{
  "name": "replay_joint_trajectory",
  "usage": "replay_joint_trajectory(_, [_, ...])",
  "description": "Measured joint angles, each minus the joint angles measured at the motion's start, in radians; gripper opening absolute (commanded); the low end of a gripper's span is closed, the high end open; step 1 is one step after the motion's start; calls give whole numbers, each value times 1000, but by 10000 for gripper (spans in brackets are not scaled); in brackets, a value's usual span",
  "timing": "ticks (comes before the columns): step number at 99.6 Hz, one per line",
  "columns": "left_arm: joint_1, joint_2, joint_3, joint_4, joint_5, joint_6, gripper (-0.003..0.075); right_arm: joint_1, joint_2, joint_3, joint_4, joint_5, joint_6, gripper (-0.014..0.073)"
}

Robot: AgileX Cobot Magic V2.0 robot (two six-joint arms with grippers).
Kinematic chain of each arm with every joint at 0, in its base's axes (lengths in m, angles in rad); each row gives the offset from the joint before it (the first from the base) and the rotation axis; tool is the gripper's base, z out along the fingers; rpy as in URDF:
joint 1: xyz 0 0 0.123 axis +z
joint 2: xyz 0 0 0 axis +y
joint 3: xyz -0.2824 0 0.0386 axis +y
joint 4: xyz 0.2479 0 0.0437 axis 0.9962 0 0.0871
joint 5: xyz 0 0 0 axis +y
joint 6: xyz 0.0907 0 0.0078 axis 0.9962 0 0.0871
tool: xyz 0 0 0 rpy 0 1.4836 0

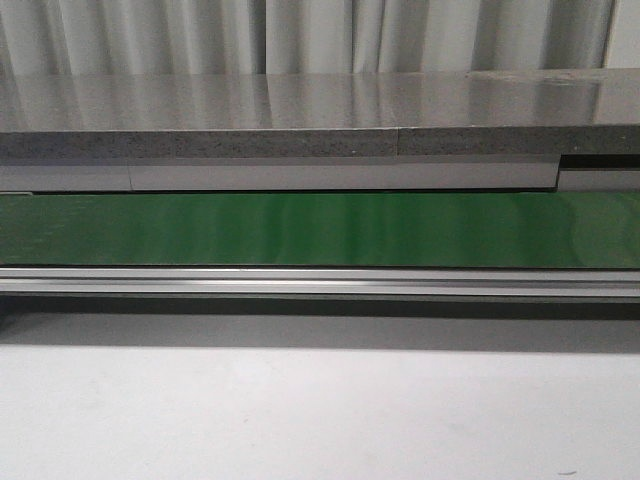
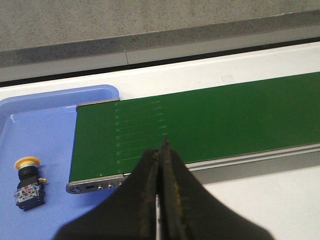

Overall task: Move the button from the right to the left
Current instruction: 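Open the left gripper and raise it away from the blue tray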

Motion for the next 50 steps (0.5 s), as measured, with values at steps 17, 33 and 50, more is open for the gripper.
replay_joint_trajectory(17, [0,-90,89,0,-49,0,-20,0,0,0,0,0,0,-68])
replay_joint_trajectory(33, [0,-167,188,-8,-128,0,-20,0,0,0,0,0,0,-68])
replay_joint_trajectory(50, [-12,-263,329,29,-335,-71,-20,0,0,0,0,0,0,-68])
